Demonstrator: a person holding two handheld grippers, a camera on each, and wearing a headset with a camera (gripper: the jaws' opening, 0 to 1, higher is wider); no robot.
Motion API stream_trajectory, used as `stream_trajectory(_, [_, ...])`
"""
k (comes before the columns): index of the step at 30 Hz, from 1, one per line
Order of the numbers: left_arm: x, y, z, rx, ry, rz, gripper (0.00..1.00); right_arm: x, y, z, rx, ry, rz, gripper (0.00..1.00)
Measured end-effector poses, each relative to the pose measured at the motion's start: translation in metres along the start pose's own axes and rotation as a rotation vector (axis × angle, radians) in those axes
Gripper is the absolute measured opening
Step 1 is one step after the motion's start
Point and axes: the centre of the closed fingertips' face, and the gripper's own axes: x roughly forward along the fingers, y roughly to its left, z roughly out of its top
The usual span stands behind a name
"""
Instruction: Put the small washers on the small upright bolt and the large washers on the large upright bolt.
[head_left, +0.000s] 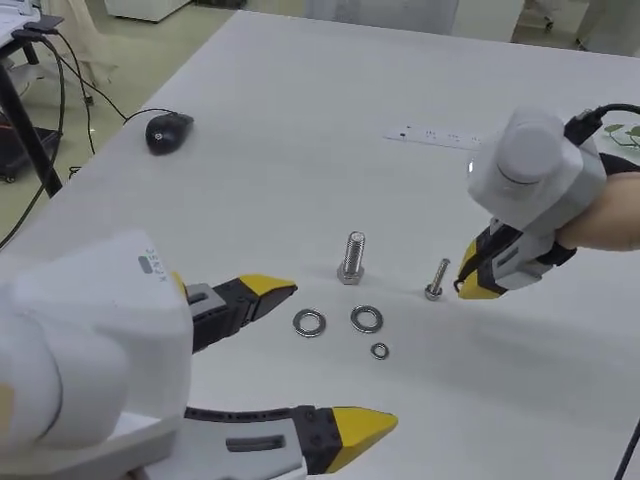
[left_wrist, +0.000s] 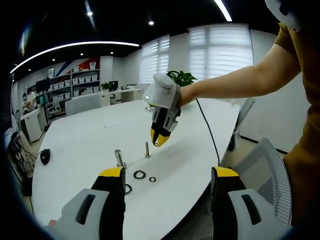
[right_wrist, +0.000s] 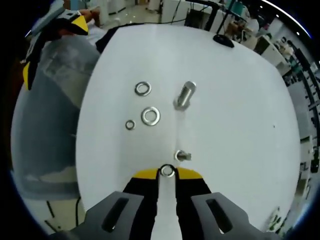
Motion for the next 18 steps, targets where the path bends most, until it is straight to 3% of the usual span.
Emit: stream_trajectory(18, [0.003, 0.004, 0.000, -0.004, 0.006, 0.003, 0.69, -0.006, -0.023, 0.012, -0.030, -0.009, -0.022, 0.12])
